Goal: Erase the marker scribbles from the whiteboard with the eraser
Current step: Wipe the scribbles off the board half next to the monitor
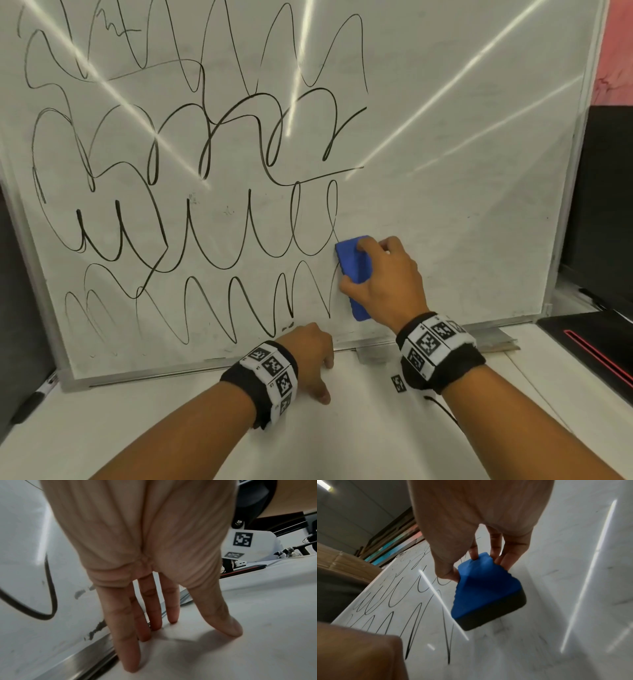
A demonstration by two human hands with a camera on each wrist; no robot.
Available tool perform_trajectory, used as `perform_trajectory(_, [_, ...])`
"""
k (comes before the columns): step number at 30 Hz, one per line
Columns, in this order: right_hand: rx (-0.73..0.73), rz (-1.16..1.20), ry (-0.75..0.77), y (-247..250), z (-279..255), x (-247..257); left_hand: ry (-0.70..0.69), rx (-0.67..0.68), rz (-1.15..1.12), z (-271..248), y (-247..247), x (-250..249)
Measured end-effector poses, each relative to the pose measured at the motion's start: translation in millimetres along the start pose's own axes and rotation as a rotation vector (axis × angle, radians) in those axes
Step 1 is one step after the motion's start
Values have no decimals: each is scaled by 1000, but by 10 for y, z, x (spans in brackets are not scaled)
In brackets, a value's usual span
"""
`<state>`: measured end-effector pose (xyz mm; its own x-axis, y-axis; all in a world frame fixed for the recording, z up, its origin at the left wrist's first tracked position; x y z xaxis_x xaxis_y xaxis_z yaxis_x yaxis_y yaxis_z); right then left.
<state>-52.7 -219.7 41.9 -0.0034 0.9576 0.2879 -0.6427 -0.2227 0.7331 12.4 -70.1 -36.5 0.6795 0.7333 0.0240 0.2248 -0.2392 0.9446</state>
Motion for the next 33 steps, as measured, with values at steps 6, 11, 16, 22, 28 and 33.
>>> perform_trajectory(6, [-155,13,35,267,506,81,16,11,10,-80,15,-52])
perform_trajectory(11, [-232,39,9,455,784,145,-3,9,-11,-101,37,-43])
perform_trajectory(16, [-203,35,-9,410,689,103,-112,-102,-122,-121,491,-14])
perform_trajectory(22, [-325,20,9,721,1111,151,-175,-489,-224,-254,1615,139])
perform_trajectory(28, [-255,-18,30,652,956,90,-140,-994,-301,-406,2574,379])
perform_trajectory(33, [-322,-42,44,926,1329,136,-65,-1283,-168,-428,3333,575])
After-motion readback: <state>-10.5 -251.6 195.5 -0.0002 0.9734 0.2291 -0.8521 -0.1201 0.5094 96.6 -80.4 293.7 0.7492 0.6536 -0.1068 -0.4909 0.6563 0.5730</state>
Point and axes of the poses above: each hand's wrist, its own z-axis towards the middle knuckle, its own y-axis out of the back of the hand, x = y × z, the point moved 2 cm from there along z, towards the middle knuckle, and after that the axes turned 12 degrees about y, right-handed, at the moved point
